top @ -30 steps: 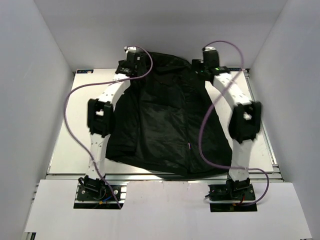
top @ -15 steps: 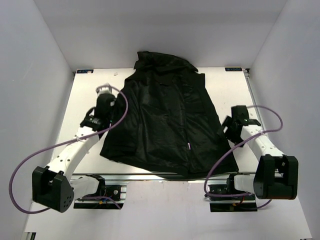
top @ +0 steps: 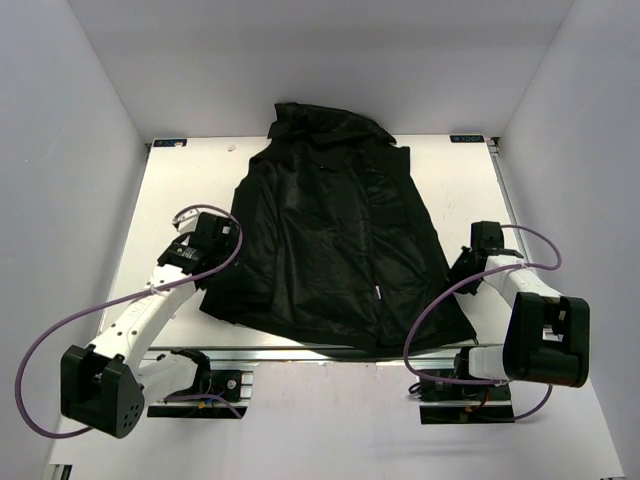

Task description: Zip up the jacket

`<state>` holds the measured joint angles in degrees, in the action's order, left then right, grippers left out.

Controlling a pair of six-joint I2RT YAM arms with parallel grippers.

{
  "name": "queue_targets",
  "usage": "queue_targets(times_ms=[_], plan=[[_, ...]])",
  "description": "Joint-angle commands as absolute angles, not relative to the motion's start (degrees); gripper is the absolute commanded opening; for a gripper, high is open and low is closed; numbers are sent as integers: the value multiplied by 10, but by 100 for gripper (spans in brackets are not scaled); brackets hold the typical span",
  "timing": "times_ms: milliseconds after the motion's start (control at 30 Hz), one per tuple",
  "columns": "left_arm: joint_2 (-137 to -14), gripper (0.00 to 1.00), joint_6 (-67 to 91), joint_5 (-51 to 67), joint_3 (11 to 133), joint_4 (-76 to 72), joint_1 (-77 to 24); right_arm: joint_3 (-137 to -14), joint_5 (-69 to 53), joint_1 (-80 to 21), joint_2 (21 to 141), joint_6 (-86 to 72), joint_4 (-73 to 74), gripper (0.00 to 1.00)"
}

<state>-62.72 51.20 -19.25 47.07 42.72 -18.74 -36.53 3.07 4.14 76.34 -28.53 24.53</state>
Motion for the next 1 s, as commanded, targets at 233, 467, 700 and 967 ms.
queue_targets(times_ms=[233, 467, 700, 967], plan=[[-614, 98, 554, -220, 441, 476, -168, -428, -5, 40, 678, -264, 278, 0], [-583, 98, 603, -214, 390, 469, -153, -538, 83, -98, 602, -229, 373, 0], [-527, 98, 588, -229, 367, 451, -147, -575, 146, -428, 647, -260, 401, 0], [-512, 98, 575, -184, 313, 408, -147, -546, 64, -639, 744, -293, 308, 44]])
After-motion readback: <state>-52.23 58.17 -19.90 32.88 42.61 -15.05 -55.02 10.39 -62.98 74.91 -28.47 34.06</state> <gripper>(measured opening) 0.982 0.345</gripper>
